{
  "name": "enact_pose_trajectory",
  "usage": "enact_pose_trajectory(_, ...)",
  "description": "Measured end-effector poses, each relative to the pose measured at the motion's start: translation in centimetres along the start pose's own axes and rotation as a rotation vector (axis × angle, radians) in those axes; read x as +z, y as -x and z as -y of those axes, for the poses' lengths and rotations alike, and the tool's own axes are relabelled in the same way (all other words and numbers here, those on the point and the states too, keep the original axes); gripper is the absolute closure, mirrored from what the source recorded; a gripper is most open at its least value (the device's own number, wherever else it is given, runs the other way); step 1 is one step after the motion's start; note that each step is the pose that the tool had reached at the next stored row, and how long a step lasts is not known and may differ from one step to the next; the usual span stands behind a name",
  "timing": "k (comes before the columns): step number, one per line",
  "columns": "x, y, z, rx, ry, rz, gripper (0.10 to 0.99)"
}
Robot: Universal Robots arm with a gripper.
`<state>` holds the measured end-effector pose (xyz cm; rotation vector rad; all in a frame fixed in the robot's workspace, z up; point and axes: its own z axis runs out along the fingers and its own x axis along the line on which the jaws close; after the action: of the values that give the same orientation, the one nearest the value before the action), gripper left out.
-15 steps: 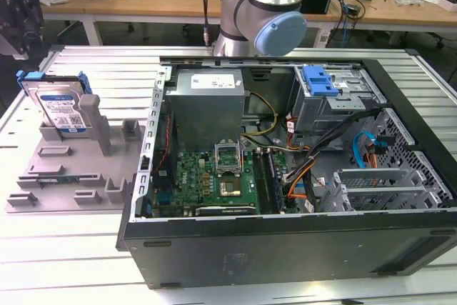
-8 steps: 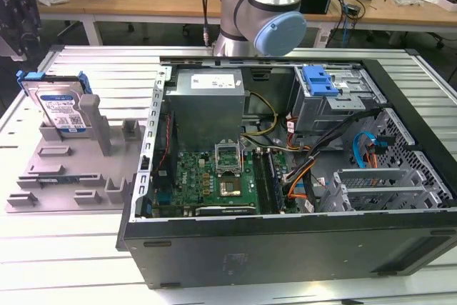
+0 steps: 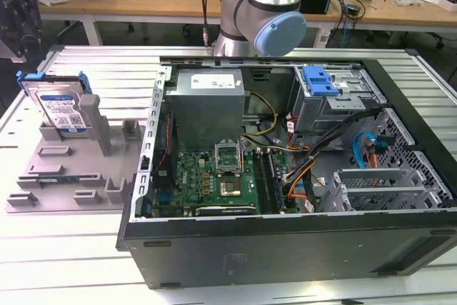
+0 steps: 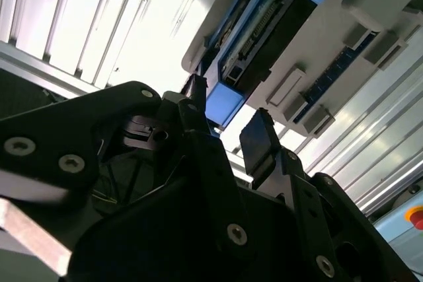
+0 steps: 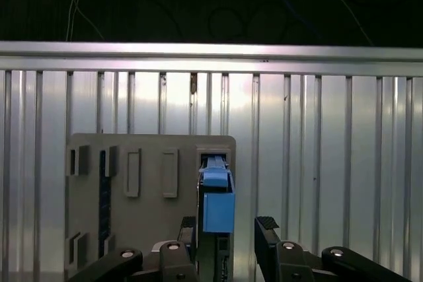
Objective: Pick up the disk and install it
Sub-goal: 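Pick up the disk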
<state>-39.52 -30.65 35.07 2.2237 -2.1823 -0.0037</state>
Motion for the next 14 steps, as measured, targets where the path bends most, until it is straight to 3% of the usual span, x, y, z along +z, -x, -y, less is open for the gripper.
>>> enact_pose_trajectory(14,0.67,-0.53,0.00,0.000,0.000,-0.0016,0.604)
